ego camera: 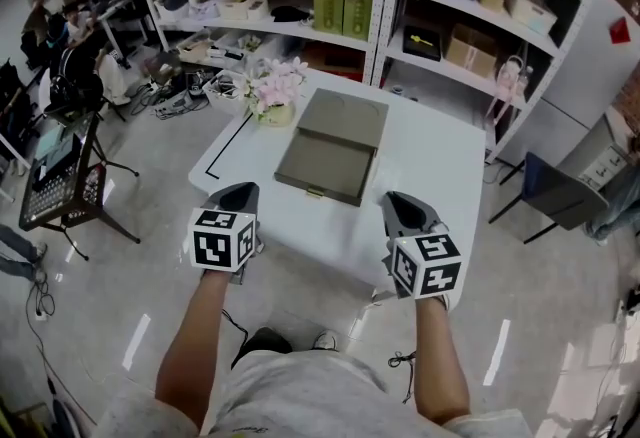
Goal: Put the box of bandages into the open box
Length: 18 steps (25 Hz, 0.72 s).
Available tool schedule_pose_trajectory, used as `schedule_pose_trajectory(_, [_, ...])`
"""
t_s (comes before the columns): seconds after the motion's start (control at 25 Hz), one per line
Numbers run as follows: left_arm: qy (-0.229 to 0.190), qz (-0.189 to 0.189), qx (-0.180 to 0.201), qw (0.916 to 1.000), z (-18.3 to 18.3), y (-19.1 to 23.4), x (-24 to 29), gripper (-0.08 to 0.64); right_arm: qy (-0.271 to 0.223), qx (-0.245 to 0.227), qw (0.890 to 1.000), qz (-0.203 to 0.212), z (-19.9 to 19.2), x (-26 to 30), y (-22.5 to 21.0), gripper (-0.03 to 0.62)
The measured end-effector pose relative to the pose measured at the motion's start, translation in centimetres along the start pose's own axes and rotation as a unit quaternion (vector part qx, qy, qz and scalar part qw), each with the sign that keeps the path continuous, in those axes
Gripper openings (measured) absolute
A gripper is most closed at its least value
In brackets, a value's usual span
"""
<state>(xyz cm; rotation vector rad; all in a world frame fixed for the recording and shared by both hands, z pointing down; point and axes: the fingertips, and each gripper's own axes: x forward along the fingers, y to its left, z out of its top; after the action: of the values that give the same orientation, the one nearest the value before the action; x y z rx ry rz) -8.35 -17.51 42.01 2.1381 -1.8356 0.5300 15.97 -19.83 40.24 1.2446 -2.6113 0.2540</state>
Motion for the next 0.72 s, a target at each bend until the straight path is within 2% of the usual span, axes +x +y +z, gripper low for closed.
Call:
schedule_pose_trajectory(0.32, [-0.002, -0.003, -0.001, 1.0000, 0.0, 2.4, 2.3, 0.003, 0.016, -0.018, 1.000, 0.006, 0.3, 3.6, 0.1, 0.006])
schedule_pose_trajectory(0.72, [0.008, -0.032, 0.000, 0.9995, 0.5, 6.5, 7.4, 0.003, 0.057, -0.027, 0.998, -0.003, 0.1, 10.1, 0.3, 0.006])
